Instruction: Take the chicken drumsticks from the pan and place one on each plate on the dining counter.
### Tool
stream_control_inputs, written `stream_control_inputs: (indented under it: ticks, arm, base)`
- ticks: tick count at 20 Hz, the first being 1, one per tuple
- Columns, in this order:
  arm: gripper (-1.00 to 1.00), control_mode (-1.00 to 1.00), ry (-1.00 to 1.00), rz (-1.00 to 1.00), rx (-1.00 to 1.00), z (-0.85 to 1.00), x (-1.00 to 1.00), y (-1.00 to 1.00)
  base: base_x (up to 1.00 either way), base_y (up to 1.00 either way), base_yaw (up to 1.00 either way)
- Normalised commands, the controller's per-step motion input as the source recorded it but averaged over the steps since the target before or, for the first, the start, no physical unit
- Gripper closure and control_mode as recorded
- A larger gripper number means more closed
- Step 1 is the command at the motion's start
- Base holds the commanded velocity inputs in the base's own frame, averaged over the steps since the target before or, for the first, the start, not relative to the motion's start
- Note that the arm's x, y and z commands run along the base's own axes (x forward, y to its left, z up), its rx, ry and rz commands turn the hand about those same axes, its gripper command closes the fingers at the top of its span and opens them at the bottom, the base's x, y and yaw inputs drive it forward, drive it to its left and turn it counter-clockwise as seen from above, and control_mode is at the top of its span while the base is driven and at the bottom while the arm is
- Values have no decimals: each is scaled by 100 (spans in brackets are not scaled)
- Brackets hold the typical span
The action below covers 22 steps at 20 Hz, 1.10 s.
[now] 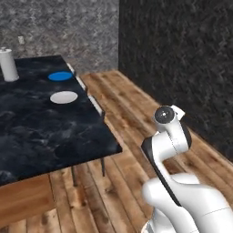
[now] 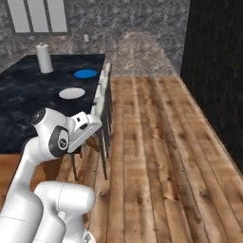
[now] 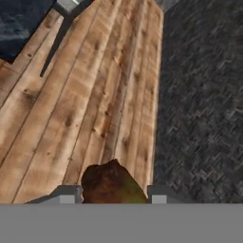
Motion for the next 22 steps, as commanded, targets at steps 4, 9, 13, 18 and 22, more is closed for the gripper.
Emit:
stream_control_inputs:
  ticks: [4,9,13,18,22]
  arm:
    - [100,100,0,0,0,0,0,0]
    - [100,100,0,0,0,0,0,0]
    - [100,100,0,0,0,0,0,0]
    - [100,100,0,0,0,0,0,0]
    - [100,100,0,0,0,0,0,0]
  base:
    - [85,-65,38]
    - [82,-52,39]
    - [66,-34,36]
    - [32,-27,35]
    - [13,-41,36]
